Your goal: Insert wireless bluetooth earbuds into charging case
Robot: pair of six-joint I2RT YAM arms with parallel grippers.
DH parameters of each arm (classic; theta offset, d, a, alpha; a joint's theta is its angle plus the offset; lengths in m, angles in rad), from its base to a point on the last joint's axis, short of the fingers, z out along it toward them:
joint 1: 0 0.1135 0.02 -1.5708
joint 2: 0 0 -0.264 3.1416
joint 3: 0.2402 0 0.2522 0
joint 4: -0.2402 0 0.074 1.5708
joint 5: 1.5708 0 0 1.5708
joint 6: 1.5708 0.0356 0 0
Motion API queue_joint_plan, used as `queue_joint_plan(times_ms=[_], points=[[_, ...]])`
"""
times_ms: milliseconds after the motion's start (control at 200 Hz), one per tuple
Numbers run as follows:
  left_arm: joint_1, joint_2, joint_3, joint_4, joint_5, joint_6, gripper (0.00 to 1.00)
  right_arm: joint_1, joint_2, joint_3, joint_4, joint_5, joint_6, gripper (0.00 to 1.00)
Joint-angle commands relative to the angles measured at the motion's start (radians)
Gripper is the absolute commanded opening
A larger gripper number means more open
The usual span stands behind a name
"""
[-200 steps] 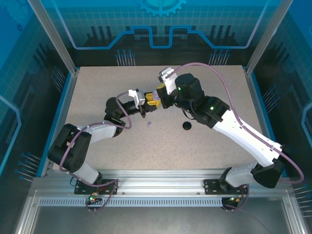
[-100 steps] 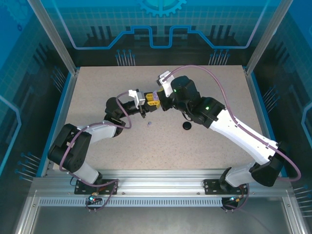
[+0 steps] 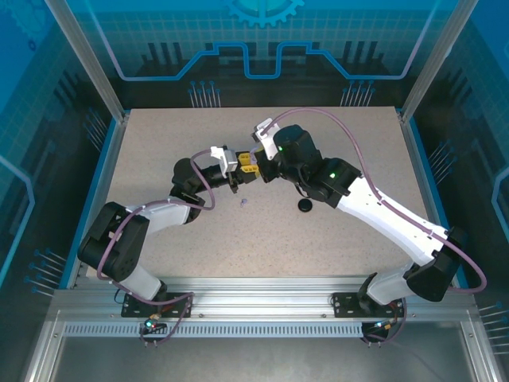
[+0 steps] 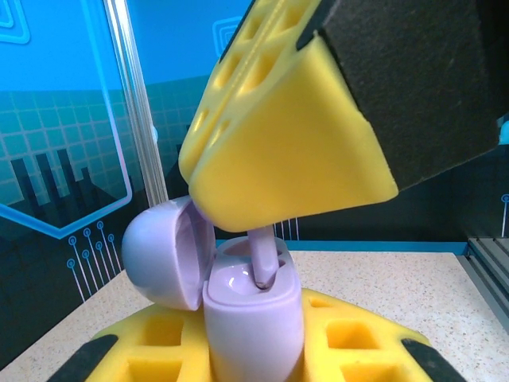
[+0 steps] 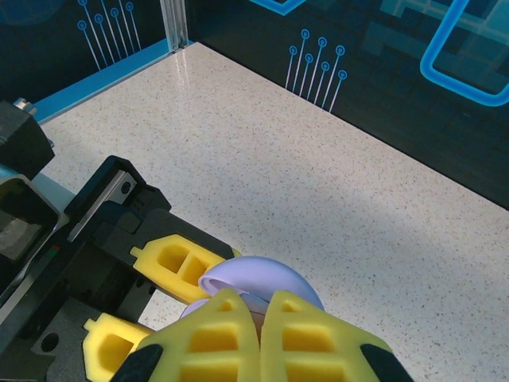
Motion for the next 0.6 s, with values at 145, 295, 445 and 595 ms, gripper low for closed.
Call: queue_joint_plan(times_ms=[145,295,445,595], points=[[-0.008,-0.019,0.035,0.008,0.021,0.032,0.0,0.05,0.04,0.026,-0.079,-0.011,-0.101,0.05],[-0.009,-0.017,0.036,0.007,0.021,0.028,0.0,0.069,0.076,0.055,-0.1,-0.009,-0.112,0.05],[-0.008,-0.017,0.03,0.005,0.015,0.029,0.0,0.069,0.099,0.094,-0.104,-0.01,-0.073,0.18],[-0.008,-0.012,0.018,0.025,-0.017,0.036,0.0,0.057,0.079,0.175,-0.108,-0.002,0.018,0.41]])
